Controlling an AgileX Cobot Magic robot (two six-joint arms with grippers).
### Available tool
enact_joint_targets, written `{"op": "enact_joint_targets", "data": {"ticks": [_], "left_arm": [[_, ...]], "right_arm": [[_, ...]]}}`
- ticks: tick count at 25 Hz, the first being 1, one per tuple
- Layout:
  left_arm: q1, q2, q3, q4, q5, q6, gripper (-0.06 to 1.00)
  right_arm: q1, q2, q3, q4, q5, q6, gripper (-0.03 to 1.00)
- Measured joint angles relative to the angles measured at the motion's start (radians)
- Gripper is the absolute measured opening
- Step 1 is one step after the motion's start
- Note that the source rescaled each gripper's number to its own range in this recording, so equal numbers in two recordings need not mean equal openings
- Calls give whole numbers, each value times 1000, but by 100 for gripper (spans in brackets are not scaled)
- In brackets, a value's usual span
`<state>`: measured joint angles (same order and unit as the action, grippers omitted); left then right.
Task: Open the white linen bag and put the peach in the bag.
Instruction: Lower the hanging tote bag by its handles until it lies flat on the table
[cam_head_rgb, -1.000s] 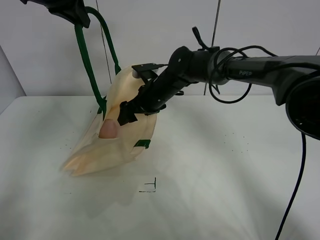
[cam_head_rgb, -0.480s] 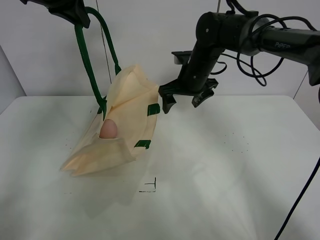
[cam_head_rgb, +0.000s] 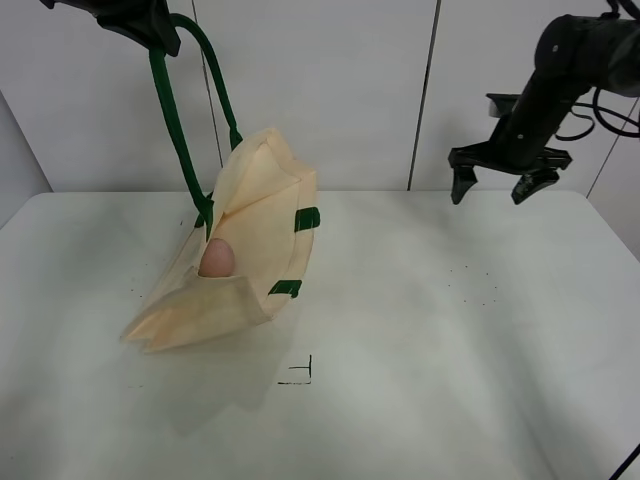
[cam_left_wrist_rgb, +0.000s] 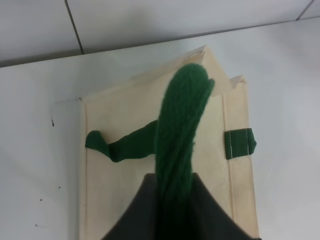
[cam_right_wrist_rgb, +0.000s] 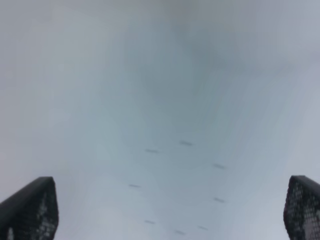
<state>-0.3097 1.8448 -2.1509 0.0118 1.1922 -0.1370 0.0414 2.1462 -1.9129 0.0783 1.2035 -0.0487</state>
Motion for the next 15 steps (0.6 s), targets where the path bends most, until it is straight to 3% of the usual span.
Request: {"op": "enact_joint_targets", "data": {"ticks": [9, 15], "left_arm": [[0, 0, 0, 0, 0, 0, 0], [0, 0, 0, 0, 0, 0, 0]], "right_arm": [[-44, -57, 33, -13, 12, -5, 100], [-45, -357, 349, -19, 11, -7, 100]]}}
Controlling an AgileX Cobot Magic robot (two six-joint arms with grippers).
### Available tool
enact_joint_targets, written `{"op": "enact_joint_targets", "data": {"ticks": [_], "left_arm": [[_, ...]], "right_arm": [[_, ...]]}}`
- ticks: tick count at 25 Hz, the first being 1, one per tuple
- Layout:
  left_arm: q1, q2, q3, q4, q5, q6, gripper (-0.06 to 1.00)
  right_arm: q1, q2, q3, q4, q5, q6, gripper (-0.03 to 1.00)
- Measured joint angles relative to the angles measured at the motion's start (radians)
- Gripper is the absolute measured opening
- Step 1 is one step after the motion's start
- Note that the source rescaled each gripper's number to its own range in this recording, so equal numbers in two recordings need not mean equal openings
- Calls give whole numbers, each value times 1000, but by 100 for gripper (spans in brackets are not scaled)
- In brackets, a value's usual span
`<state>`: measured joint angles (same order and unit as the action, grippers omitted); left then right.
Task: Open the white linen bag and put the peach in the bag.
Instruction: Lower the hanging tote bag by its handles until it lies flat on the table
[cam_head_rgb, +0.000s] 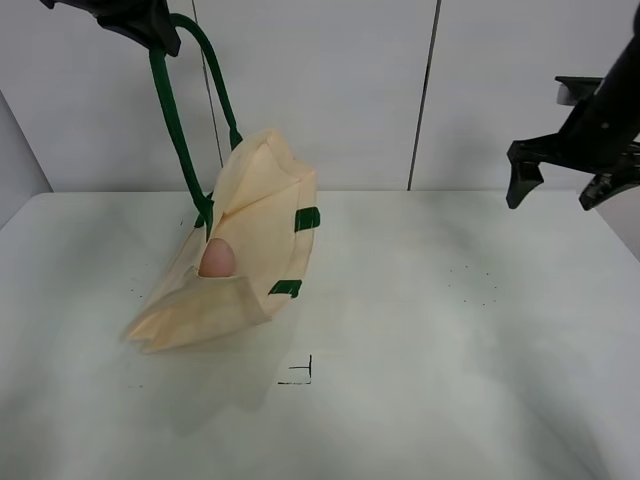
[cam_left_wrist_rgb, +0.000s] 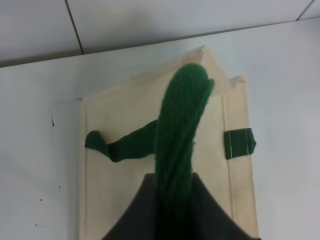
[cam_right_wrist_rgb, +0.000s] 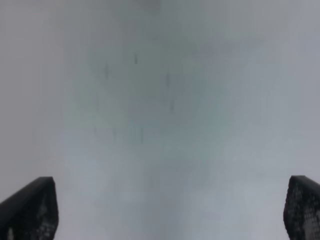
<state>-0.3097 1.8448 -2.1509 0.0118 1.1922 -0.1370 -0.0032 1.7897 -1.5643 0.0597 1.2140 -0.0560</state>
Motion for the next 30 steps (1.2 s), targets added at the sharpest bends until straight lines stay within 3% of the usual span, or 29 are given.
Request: {"op": "enact_joint_targets", "data": {"ticks": [4, 6, 13, 19, 30], "left_arm": [[0, 0, 0, 0, 0, 0, 0], [0, 0, 0, 0, 0, 0, 0], [0, 0, 0, 0, 0, 0, 0], [0, 0, 0, 0, 0, 0, 0], [0, 27, 0, -12, 0, 0, 0]], "right_arm": [[0, -276, 273, 0, 1, -1, 100], [0, -495, 480, 0, 4, -1, 100], [0, -999, 829, 0, -38, -1, 100], [0, -1415, 1010, -1, -164, -1, 100], [0, -1787, 1070, -13, -179, -1, 100]]}}
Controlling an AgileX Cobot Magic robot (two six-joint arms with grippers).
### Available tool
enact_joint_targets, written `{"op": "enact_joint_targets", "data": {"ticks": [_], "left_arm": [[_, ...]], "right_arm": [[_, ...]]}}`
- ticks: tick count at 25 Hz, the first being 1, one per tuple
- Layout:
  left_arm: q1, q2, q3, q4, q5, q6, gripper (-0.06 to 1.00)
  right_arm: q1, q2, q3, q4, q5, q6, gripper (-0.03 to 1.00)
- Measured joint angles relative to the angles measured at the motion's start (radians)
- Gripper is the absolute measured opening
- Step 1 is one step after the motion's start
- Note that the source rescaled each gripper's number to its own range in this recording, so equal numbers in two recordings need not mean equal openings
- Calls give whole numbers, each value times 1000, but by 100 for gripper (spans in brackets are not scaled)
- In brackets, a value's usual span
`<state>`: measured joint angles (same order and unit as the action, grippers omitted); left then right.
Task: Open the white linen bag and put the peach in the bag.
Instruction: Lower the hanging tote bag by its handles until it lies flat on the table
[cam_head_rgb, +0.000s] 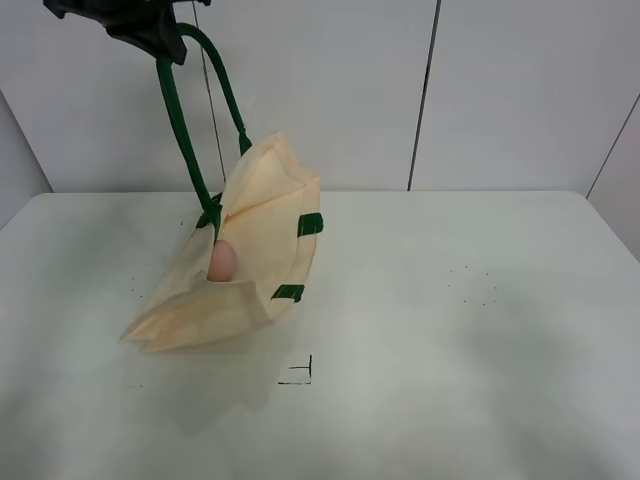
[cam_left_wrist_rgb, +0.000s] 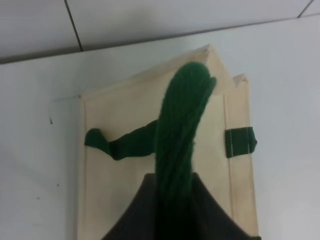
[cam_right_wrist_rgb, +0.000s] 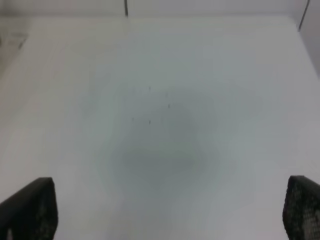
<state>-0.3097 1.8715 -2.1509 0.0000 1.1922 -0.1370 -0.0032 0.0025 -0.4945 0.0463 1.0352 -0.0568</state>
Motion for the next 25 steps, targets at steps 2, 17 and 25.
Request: {"op": "enact_joint_targets", "data": {"ticks": [2, 17, 25], "left_arm": [[0, 27, 0, -29, 0, 0, 0], [0, 372, 0, -111, -69, 31, 2], [0, 428, 0, -107, -77, 37, 92]], "right_arm": [[0, -6, 0, -3, 0, 0, 100], [0, -8, 0, -4, 0, 0, 100], [0, -8, 0, -4, 0, 0, 100]]}}
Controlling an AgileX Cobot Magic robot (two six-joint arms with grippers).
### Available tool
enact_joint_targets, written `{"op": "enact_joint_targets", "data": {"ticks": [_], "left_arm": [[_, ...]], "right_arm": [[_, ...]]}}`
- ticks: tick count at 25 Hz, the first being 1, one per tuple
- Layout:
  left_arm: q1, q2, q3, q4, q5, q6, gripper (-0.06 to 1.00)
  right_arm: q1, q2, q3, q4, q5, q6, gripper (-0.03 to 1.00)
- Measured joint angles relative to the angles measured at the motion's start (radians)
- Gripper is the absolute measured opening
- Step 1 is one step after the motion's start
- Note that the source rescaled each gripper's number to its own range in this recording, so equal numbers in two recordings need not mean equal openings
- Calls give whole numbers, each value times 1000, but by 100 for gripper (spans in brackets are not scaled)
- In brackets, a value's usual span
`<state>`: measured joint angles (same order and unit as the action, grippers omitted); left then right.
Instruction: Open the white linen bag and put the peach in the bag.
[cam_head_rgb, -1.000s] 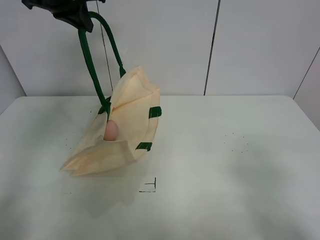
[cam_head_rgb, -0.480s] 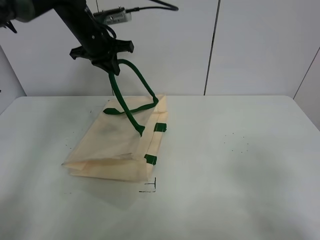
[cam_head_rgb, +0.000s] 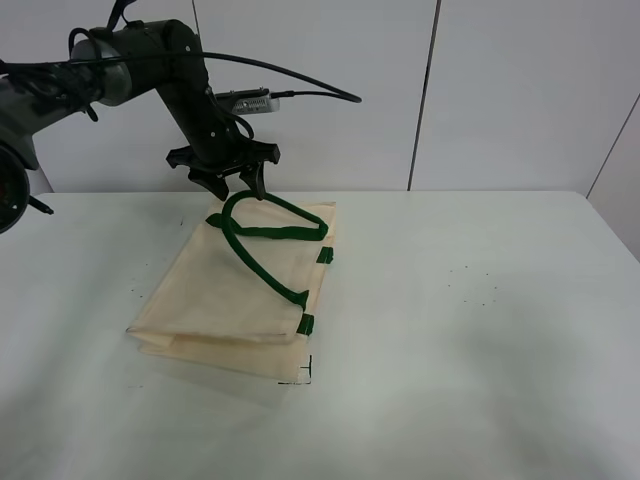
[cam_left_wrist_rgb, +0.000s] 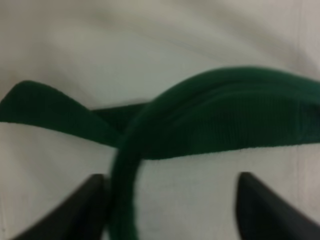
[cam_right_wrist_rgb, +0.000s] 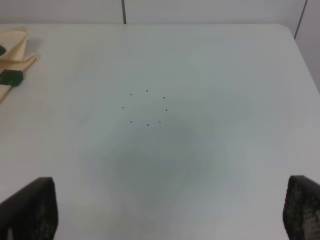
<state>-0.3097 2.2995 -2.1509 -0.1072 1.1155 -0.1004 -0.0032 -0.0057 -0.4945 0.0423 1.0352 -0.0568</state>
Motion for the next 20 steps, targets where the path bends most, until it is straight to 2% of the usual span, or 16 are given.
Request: {"op": "enact_joint_targets", "data": {"ticks": [3, 8, 11, 20], "left_arm": [[0, 0, 0, 29, 1, 0, 98], [7, 0, -1, 155, 10, -6, 100], [33, 0, -1, 169, 10, -7, 100], [229, 0, -1, 177, 70, 9, 100]], "right_arm": [[0, 0, 0, 0, 0, 0, 100], [0, 0, 0, 0, 0, 0, 100], [0, 0, 0, 0, 0, 0, 100], [0, 0, 0, 0, 0, 0, 100]]}}
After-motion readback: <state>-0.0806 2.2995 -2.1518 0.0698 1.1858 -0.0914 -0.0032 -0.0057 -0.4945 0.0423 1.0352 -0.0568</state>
